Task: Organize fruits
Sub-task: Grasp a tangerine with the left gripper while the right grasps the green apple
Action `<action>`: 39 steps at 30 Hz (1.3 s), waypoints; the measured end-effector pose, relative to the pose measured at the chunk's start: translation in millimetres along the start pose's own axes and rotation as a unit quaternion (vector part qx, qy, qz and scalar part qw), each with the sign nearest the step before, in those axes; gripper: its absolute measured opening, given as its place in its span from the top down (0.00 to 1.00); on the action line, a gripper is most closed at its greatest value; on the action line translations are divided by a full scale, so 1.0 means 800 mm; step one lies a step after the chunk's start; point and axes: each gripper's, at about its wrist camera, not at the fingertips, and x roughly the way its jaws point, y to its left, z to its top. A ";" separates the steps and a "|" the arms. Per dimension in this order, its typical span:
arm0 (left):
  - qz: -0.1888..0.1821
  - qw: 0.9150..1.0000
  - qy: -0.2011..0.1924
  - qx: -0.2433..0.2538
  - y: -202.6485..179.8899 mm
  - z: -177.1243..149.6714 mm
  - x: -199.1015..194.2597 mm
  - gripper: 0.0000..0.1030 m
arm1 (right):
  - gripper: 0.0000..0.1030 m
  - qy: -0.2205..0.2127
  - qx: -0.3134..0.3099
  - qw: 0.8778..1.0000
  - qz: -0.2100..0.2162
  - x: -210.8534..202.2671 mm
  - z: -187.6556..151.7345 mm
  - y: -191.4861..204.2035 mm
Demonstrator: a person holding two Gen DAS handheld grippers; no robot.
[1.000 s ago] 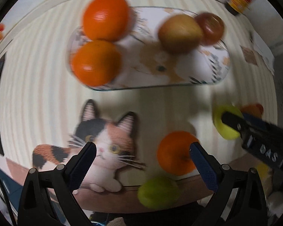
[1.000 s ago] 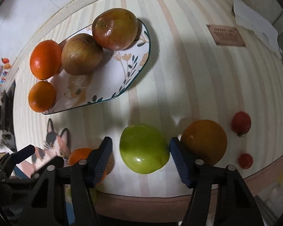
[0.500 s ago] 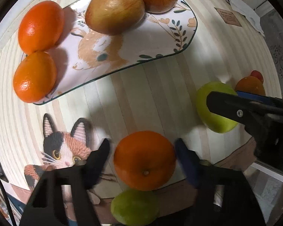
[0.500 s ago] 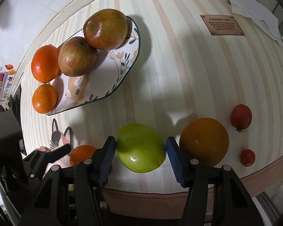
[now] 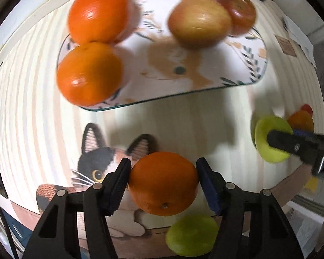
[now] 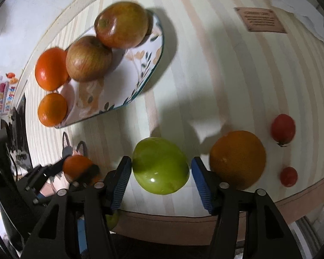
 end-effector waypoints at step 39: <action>-0.113 0.992 0.049 0.004 0.026 0.052 -0.010 0.46 | 0.43 -0.051 0.007 0.998 0.022 -0.025 0.020 0.017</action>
